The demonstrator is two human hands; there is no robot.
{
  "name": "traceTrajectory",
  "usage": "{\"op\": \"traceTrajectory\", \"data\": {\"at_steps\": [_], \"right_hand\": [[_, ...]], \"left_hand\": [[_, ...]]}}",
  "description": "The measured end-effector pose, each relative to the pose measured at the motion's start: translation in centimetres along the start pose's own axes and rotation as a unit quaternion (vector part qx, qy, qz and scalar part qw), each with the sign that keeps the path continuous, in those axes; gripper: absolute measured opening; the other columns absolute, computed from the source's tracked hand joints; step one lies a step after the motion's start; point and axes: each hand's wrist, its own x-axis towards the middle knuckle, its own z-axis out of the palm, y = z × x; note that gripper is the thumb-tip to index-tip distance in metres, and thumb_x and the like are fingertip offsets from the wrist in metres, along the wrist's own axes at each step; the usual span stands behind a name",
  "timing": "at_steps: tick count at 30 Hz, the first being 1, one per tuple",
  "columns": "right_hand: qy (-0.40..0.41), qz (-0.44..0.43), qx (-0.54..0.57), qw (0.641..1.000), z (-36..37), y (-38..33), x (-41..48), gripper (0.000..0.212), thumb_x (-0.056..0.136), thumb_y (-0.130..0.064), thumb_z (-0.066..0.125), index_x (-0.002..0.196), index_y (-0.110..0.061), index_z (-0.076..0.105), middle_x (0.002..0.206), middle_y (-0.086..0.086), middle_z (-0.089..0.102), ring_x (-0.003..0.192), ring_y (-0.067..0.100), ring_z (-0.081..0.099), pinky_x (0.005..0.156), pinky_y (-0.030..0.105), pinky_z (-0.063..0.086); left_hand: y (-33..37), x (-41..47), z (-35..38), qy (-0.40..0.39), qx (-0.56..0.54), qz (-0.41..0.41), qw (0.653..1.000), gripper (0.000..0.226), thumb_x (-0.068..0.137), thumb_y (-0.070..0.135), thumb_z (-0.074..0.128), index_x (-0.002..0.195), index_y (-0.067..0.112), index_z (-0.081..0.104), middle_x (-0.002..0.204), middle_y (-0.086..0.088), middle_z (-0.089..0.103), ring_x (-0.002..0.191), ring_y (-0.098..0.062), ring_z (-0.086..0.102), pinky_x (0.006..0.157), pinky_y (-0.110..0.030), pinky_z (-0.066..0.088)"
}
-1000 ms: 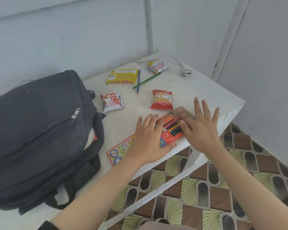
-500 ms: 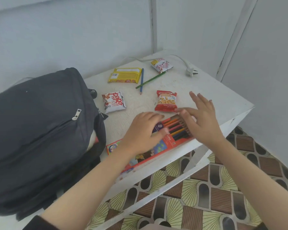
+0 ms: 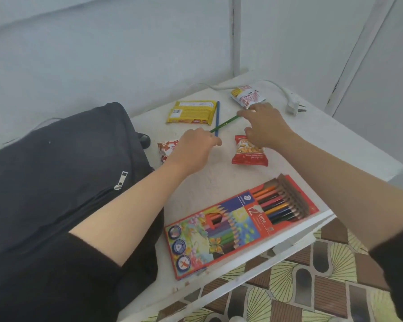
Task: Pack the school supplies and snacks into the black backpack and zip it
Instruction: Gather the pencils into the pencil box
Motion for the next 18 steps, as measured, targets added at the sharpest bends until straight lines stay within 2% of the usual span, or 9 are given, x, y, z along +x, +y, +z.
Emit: {"op": "traceTrajectory", "data": {"at_steps": [3, 5, 7, 9, 11, 13, 15, 17, 18], "right_hand": [[-0.026, -0.035, -0.059, 0.997, 0.2, -0.9, 2.1, 0.057, 0.091, -0.014, 0.046, 0.145, -0.028, 0.032, 0.147, 0.017, 0.031, 0.133, 0.033, 0.030, 0.102, 0.043, 0.031], [-0.057, -0.047, -0.078, 0.994, 0.3, -1.1, 3.2, 0.059, 0.092, -0.014, 0.046, 0.146, -0.031, 0.030, 0.152, 0.018, 0.023, 0.138, 0.033, 0.023, 0.106, 0.046, 0.029], [-0.084, -0.043, -0.087, 0.992, 0.1, -1.1, 3.9, 0.055, 0.092, -0.016, 0.048, 0.143, -0.035, 0.036, 0.154, 0.016, 0.019, 0.140, 0.032, 0.018, 0.109, 0.046, 0.025], [-0.085, -0.034, -0.089, 0.992, -0.2, -1.2, 4.1, 0.043, 0.092, -0.019, 0.052, 0.133, -0.034, 0.051, 0.152, 0.013, 0.026, 0.138, 0.031, 0.023, 0.108, 0.045, 0.025], [-0.061, -0.033, -0.109, 0.992, -0.6, -1.2, 4.0, 0.029, 0.091, -0.021, 0.055, 0.117, -0.028, 0.065, 0.141, 0.010, 0.040, 0.129, 0.031, 0.034, 0.102, 0.043, 0.032], [-0.047, -0.029, -0.121, 0.991, -0.6, -0.8, 3.6, 0.021, 0.090, -0.022, 0.056, 0.107, -0.024, 0.069, 0.130, 0.008, 0.049, 0.120, 0.030, 0.042, 0.096, 0.041, 0.037], [-0.039, -0.021, -0.087, 0.995, -0.4, -0.2, 3.1, 0.019, 0.091, -0.022, 0.055, 0.104, -0.022, 0.069, 0.127, 0.008, 0.052, 0.117, 0.029, 0.045, 0.092, 0.040, 0.037], [-0.016, -0.011, -0.034, 0.999, -0.3, 0.5, 2.3, 0.017, 0.091, -0.021, 0.055, 0.104, -0.021, 0.067, 0.125, 0.007, 0.054, 0.115, 0.028, 0.046, 0.090, 0.038, 0.036], [-0.001, -0.005, -0.008, 1.000, -0.5, 0.7, 1.8, 0.016, 0.092, -0.021, 0.055, 0.104, -0.020, 0.065, 0.122, 0.007, 0.055, 0.113, 0.028, 0.048, 0.087, 0.037, 0.036]], "left_hand": [[-0.3, 0.7, 0.5, -0.006, 0.057, 0.024, 0.998, 0.057, 0.087, -0.007, 0.041, 0.137, 0.021, 0.042, 0.121, -0.007, 0.055, 0.107, -0.026, 0.048, 0.083, -0.033, 0.036], [-0.4, 1.0, 0.8, -0.004, 0.079, 0.036, 0.996, 0.057, 0.087, -0.006, 0.041, 0.136, 0.022, 0.041, 0.119, -0.007, 0.054, 0.107, -0.026, 0.048, 0.084, -0.033, 0.035], [-0.6, 1.3, 1.2, 0.001, 0.082, 0.038, 0.996, 0.055, 0.087, -0.004, 0.041, 0.135, 0.024, 0.043, 0.117, -0.006, 0.054, 0.107, -0.026, 0.048, 0.085, -0.033, 0.035], [-0.9, 1.6, 1.5, 0.008, 0.079, 0.034, 0.996, 0.052, 0.086, -0.004, 0.043, 0.131, 0.022, 0.048, 0.116, -0.004, 0.056, 0.107, -0.025, 0.049, 0.087, -0.033, 0.035], [-1.2, 1.8, 2.0, 0.017, 0.063, 0.027, 0.998, 0.046, 0.085, -0.005, 0.045, 0.123, 0.018, 0.055, 0.111, -0.004, 0.060, 0.104, -0.024, 0.050, 0.085, -0.031, 0.034], [-1.3, 1.7, 2.1, 0.032, 0.031, 0.023, 0.999, 0.038, 0.084, -0.006, 0.047, 0.112, 0.014, 0.062, 0.100, -0.006, 0.064, 0.096, -0.026, 0.052, 0.078, -0.029, 0.029], [-1.4, 1.5, 1.9, 0.065, 0.015, 0.039, 0.997, 0.029, 0.080, -0.009, 0.054, 0.095, 0.011, 0.069, 0.085, -0.009, 0.065, 0.085, -0.031, 0.056, 0.072, -0.030, 0.028], [-1.6, 1.3, 1.9, 0.112, 0.011, 0.073, 0.991, 0.022, 0.067, -0.009, 0.069, 0.077, 0.011, 0.070, 0.078, -0.010, 0.062, 0.075, -0.032, 0.058, 0.066, -0.031, 0.035], [-1.6, 1.3, 2.0, 0.130, 0.021, 0.087, 0.988, 0.021, 0.064, -0.006, 0.074, 0.075, 0.012, 0.069, 0.081, -0.010, 0.062, 0.074, -0.031, 0.059, 0.065, -0.032, 0.039]]}}
